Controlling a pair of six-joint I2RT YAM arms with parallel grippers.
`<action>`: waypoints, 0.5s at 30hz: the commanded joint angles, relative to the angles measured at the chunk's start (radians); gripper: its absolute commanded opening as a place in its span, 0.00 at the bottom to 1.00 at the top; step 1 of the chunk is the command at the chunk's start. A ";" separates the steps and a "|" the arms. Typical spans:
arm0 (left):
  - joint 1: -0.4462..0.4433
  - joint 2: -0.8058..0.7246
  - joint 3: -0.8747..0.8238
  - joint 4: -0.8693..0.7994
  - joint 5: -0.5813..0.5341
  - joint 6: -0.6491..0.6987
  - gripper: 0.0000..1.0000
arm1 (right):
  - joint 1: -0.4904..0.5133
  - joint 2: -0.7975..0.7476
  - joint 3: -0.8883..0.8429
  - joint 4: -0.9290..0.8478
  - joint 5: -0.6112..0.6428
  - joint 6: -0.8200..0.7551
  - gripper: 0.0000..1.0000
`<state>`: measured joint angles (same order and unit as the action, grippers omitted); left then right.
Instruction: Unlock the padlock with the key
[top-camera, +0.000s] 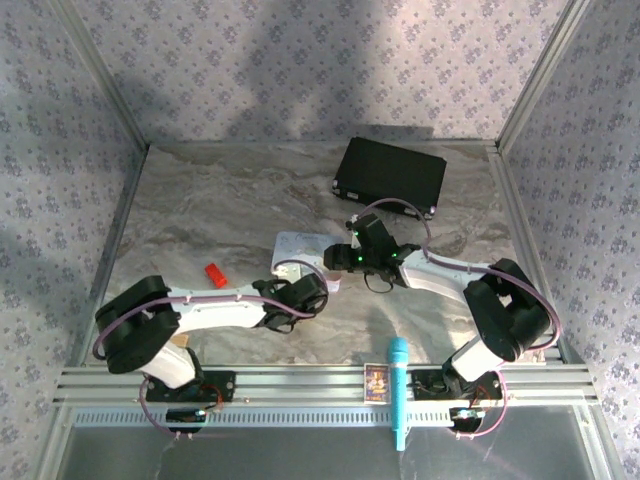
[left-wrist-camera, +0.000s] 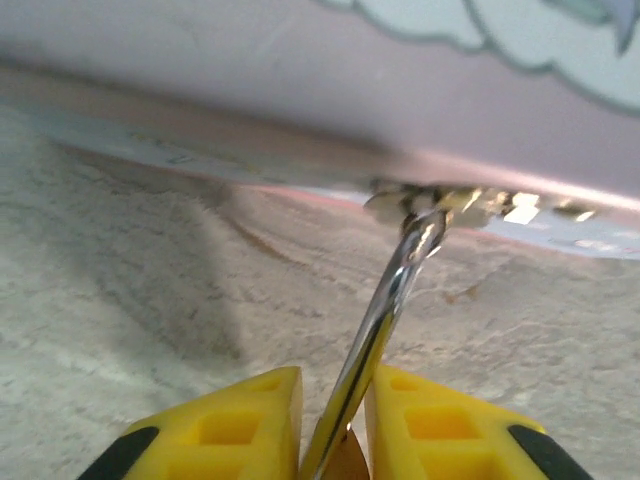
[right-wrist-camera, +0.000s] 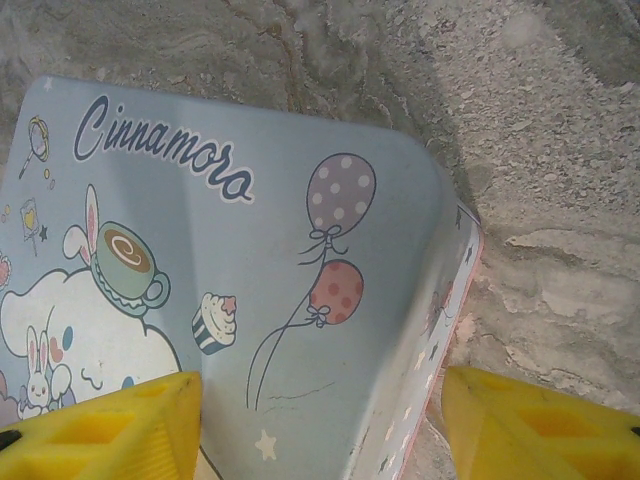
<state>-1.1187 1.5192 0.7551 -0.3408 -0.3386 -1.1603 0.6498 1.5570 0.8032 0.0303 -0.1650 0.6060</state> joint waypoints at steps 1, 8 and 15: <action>-0.041 0.046 0.031 -0.211 -0.073 -0.004 0.24 | -0.016 0.056 -0.036 -0.135 0.116 -0.014 0.64; -0.116 0.185 0.174 -0.383 -0.182 -0.026 0.24 | -0.018 0.064 -0.032 -0.129 0.111 -0.014 0.64; -0.161 0.197 0.238 -0.434 -0.218 -0.042 0.31 | -0.024 0.060 -0.032 -0.123 0.103 -0.018 0.64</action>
<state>-1.2617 1.7096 0.9508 -0.6529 -0.4980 -1.1706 0.6495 1.5612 0.8032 0.0410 -0.1688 0.6060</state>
